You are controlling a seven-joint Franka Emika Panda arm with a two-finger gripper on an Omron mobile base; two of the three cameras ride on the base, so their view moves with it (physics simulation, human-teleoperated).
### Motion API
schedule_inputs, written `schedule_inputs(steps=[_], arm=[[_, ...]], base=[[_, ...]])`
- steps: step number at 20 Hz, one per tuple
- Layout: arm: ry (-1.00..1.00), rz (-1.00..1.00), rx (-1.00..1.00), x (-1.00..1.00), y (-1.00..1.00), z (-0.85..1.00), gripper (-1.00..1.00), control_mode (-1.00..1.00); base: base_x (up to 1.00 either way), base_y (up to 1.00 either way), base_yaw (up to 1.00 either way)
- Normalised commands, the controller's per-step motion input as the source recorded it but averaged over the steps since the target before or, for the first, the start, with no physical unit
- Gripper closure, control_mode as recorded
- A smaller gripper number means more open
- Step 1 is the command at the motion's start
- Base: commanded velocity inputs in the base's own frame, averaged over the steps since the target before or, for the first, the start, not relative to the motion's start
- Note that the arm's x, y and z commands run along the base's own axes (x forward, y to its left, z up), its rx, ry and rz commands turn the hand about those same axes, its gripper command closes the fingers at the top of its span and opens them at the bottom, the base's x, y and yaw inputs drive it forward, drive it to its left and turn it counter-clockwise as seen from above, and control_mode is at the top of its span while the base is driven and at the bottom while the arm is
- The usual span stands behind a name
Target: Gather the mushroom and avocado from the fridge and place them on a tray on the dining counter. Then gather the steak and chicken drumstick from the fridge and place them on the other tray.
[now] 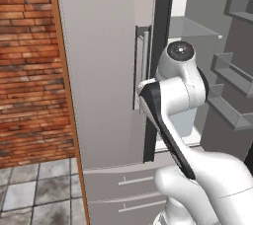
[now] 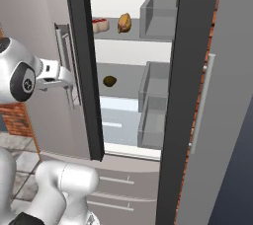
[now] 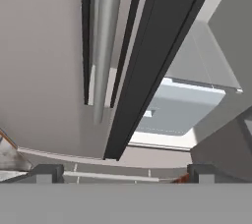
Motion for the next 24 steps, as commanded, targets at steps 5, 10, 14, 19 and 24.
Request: schedule_inputs(steps=[5,10,14,19,24], arm=[[-0.10,0.03,0.12,0.01,0.33,0.12,-1.00,-1.00],[-0.05,0.00,0.14,0.01,0.07,0.17,-1.00,-1.00],[-0.04,0.00,0.15,0.00,0.00,0.19,-1.00,-1.00],[0.00,0.00,0.07,0.02,0.04,0.10,-1.00,-1.00],[0.00,0.00,0.00,0.00,0.00,0.15,-1.00,-1.00]], base=[[0.00,0.00,0.00],[0.00,0.00,0.00],[0.00,0.00,0.00],[0.00,0.00,0.00],[0.00,0.00,0.00]])
